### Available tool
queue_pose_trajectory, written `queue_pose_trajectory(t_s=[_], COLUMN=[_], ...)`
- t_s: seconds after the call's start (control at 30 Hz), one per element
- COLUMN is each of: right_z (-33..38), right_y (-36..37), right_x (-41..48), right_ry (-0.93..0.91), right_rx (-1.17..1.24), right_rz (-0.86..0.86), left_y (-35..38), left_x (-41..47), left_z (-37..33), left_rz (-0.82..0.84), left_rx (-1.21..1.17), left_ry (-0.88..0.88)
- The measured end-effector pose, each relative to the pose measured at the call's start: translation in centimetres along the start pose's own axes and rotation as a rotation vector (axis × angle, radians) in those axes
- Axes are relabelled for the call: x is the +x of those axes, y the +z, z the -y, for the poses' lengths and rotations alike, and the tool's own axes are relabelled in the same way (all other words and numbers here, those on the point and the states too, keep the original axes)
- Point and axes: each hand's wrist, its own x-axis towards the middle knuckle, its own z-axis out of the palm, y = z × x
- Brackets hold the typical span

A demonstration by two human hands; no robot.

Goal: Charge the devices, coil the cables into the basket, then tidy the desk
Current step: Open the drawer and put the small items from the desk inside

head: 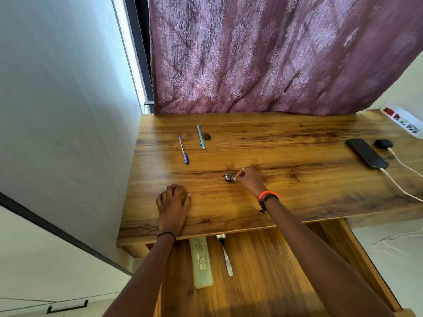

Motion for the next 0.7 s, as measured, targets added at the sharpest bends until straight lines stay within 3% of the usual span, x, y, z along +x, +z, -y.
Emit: queue_pose_trajectory(t_s=[0.23,0.43,0.7], right_z=[0.2,-0.2,-3.8], right_y=[2.9,3.1,2.3], right_x=[2.1,1.5,-3.8], right_ry=[-0.135,-0.189,-0.017], right_rx=[-0.245,-0.124,0.271], right_rz=[0.006,0.017,-0.067], left_y=[0.2,0.2,0.2], left_x=[0.2,0.2,0.4], left_z=[0.1,0.2,0.2], left_rz=[0.000,-0.008,-0.014], left_rx=[-0.018,-0.032,0.005], left_ry=[-0.003,0.008,0.008])
